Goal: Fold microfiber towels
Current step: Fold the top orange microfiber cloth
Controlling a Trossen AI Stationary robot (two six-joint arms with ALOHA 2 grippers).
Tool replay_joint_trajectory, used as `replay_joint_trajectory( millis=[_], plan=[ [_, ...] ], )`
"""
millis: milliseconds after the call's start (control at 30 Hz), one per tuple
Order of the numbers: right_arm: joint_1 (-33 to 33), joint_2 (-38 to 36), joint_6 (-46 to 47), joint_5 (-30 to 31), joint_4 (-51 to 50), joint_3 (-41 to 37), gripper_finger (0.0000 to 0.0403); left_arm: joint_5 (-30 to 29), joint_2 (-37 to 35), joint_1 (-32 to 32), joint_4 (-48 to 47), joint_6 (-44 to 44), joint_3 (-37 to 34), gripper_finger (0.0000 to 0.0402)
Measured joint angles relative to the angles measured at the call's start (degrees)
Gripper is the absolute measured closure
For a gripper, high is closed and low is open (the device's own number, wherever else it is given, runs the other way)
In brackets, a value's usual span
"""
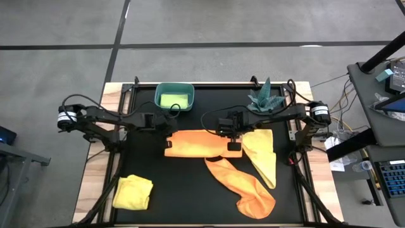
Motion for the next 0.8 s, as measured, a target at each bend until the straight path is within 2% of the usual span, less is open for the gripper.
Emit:
replay_joint_trajectory(
  millis=[300, 633, 800],
  plan=[
    [-0.2, 0.0, -0.7, 0.6, 1.2, 0.0, 0.0389, -2.5, 1.0, 0.0, 0.2, -0.4, 0.0, 0.0398],
    [-0.6, 0.0, 0.5, 0.7, 0.4, 0.9, 0.0331, -3.4, 0.3, 0.0, 1.1, -0.4, 0.6, 0.0322],
    [-0.5, -0.3, 1.8, 0.5, -2.6, 3.4, 0.0317, -3.3, -1.6, -0.2, -0.8, -0.5, 2.5, 0.0307]
  ],
)
